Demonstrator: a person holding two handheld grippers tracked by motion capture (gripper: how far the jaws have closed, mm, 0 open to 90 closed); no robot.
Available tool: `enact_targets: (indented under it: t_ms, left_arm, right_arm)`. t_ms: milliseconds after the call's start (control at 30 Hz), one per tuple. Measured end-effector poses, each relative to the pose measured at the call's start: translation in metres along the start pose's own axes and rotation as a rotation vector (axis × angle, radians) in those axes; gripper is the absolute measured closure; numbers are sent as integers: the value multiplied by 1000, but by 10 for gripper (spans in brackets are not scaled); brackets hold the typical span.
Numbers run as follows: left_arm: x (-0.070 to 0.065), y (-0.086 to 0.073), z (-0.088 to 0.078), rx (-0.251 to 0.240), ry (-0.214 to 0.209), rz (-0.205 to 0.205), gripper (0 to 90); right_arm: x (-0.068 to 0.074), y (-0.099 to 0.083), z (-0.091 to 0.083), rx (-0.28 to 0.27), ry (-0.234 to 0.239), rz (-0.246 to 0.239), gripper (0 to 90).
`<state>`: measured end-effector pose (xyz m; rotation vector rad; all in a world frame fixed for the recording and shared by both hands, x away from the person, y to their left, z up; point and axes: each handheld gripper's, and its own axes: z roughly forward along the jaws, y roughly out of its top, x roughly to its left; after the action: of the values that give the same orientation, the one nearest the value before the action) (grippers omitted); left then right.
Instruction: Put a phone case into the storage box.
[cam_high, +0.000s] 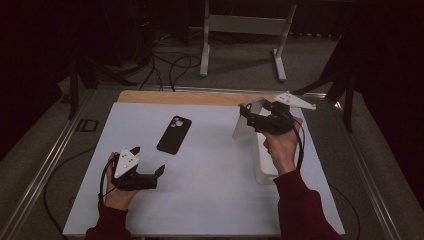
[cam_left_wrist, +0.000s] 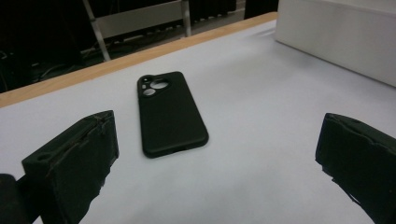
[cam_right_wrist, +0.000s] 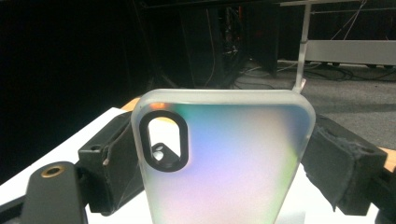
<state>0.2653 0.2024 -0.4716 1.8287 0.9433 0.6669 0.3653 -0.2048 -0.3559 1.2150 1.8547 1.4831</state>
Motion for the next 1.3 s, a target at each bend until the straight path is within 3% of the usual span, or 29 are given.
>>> enact_targets:
  t_ms: [200,633,1300]
  left_arm:
    - [6,-2,-7,-23,20,-23,0]
    - [11,-4,-9,-21,48,-38,0]
    - [11,-4,-9,-22,57,-40,0]
  right_arm:
    - [-5,1,3,3,-10,-8,167]
    - [-16,4,7,5,-61,3,166]
    - [-36,10,12,-9,-134,32,166]
